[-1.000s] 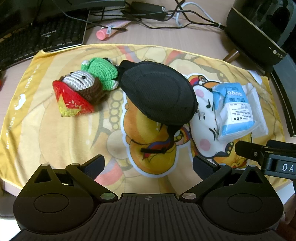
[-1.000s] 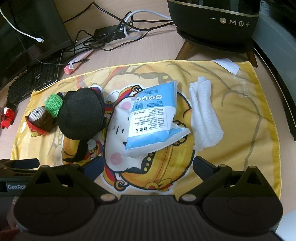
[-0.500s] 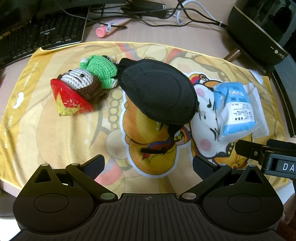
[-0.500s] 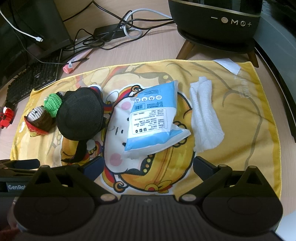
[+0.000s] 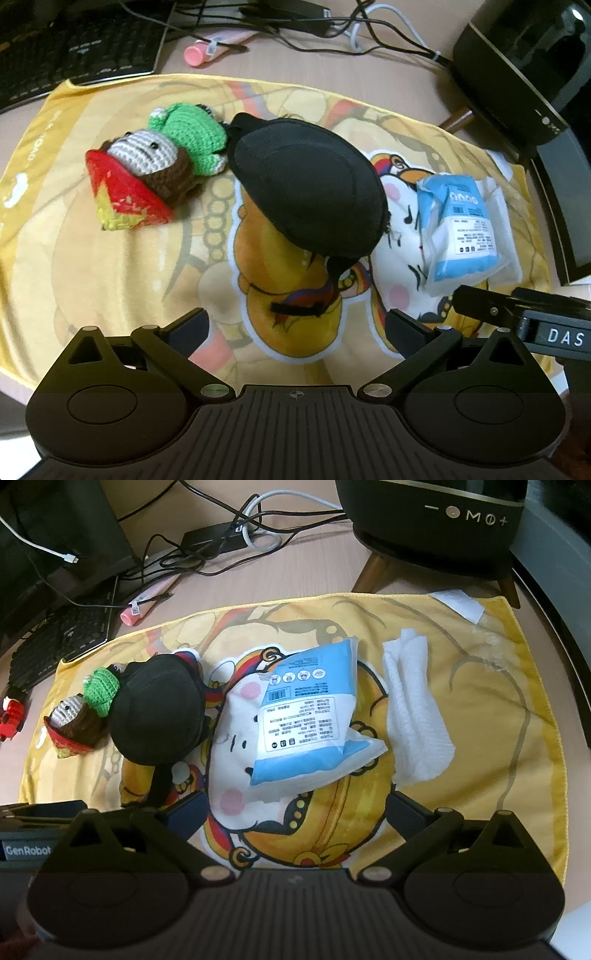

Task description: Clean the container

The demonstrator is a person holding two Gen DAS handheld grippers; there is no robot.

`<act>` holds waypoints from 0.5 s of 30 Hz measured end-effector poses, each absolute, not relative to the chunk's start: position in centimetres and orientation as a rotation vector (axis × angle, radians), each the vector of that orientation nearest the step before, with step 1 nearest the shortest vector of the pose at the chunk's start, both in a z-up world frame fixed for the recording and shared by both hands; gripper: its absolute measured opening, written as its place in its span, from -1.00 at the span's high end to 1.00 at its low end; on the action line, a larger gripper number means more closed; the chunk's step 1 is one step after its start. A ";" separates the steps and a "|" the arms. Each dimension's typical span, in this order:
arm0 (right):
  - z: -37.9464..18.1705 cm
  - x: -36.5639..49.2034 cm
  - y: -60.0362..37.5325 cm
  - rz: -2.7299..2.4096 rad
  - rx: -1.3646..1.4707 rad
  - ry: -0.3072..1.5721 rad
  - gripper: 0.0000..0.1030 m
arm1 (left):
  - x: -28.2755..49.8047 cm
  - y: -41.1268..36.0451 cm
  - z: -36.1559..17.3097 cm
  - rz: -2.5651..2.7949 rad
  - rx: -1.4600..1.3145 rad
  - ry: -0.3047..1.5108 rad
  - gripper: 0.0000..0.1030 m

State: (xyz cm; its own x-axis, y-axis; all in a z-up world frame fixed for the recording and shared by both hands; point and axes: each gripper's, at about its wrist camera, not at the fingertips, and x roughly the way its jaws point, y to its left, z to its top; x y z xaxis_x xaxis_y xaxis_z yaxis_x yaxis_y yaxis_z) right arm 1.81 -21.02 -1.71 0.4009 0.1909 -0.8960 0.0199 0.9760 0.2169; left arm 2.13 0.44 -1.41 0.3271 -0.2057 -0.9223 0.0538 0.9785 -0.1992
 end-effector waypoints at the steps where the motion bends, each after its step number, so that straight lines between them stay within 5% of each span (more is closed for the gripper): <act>1: -1.8 1.9 -21.1 0.109 0.211 1.162 -1.00 | 2.2 0.5 -1.4 -0.176 -0.145 1.227 -1.00; 9: -1.6 2.5 -22.4 0.142 0.273 1.116 -1.00 | 3.0 0.5 -1.5 -0.147 -0.143 1.219 -1.00; 15: 2.7 2.1 -24.0 0.142 0.121 0.758 -0.99 | 4.0 0.7 1.3 -0.147 -0.120 1.003 -1.00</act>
